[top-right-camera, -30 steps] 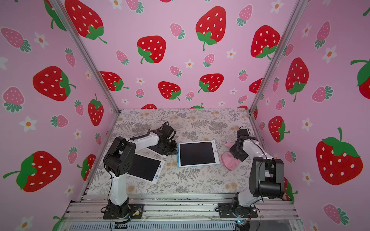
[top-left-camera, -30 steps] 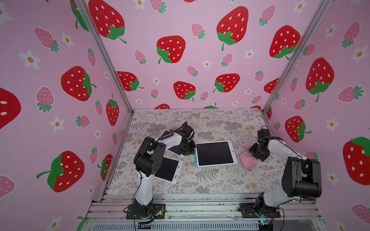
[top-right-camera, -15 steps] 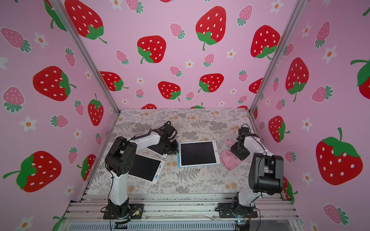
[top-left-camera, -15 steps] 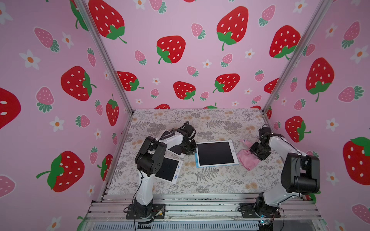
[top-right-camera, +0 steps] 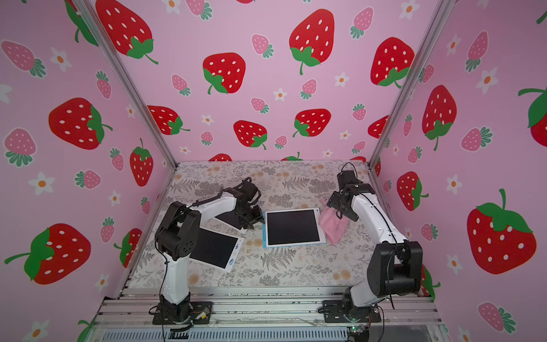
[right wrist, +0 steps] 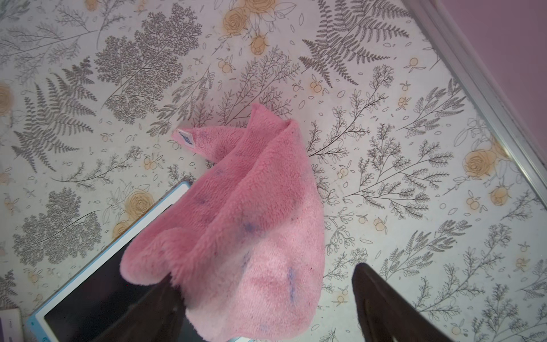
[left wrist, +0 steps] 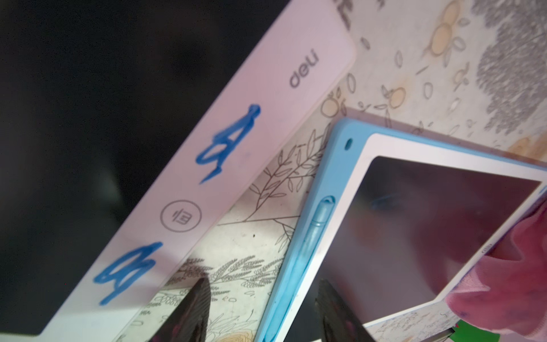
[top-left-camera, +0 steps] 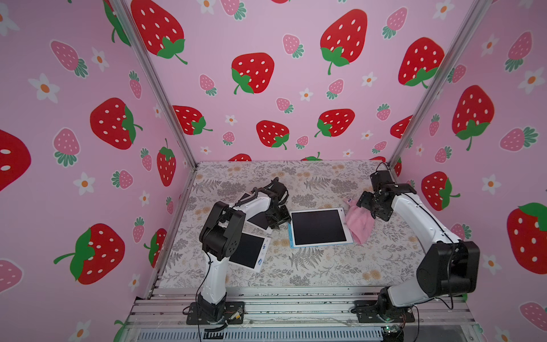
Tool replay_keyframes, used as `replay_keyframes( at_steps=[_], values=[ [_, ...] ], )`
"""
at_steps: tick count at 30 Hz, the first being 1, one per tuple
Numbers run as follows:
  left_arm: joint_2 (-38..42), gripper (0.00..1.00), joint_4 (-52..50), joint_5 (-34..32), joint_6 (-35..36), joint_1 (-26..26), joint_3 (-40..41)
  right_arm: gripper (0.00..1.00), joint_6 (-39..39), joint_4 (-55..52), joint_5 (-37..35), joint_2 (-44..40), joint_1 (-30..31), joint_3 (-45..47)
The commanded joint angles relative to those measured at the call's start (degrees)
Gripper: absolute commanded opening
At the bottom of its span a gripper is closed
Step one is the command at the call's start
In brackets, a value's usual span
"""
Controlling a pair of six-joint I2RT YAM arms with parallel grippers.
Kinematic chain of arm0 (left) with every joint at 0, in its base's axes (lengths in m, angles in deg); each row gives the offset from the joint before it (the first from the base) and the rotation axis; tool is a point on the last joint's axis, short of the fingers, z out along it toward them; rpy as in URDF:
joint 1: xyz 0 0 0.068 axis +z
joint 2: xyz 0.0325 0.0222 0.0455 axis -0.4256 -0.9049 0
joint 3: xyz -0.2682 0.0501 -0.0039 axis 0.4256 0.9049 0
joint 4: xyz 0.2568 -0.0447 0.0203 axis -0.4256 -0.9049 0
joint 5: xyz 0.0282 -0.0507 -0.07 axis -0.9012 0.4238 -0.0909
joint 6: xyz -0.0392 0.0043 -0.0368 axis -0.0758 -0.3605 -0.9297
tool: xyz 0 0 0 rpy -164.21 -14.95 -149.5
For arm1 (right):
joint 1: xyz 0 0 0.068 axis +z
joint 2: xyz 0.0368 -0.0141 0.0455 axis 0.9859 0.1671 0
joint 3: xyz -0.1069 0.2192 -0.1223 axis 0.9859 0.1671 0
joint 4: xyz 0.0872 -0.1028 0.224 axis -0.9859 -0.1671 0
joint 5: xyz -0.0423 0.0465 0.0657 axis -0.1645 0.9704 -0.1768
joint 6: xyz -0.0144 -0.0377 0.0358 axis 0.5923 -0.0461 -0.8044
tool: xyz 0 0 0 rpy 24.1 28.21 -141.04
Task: Wipe the drawing tablet
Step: Place the cleaning item at the center of the board.
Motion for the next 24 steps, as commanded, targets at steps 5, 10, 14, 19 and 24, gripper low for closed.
replay_keyframes(
  at_steps=[5, 10, 14, 19, 24],
  values=[
    [-3.38, 0.59, -0.04, 0.92, -1.67, 2.33, 1.45, 0.81, -0.65, -0.93, 0.10, 0.87, -4.90, 3.86],
    [-3.39, 0.59, 0.35, 1.50, -1.58, 2.43, 1.22, 0.83, -2.16, -0.53, 4.74, 0.88, -10.64, 6.72],
    [-1.94, 0.58, 0.22, 1.69, -1.50, 1.55, -0.08, 0.87, -1.70, -0.44, 7.55, -0.33, -10.79, 5.93],
    [0.54, 0.57, -0.73, 1.10, -1.31, -0.33, -4.06, 0.88, -2.48, -0.70, 10.24, -4.13, -10.77, 2.87],
    [1.56, 0.51, 4.16, 5.14, -3.31, -3.20, -8.85, 0.85, -3.82, -1.86, 11.92, -5.95, -10.77, -0.68]
  ],
)
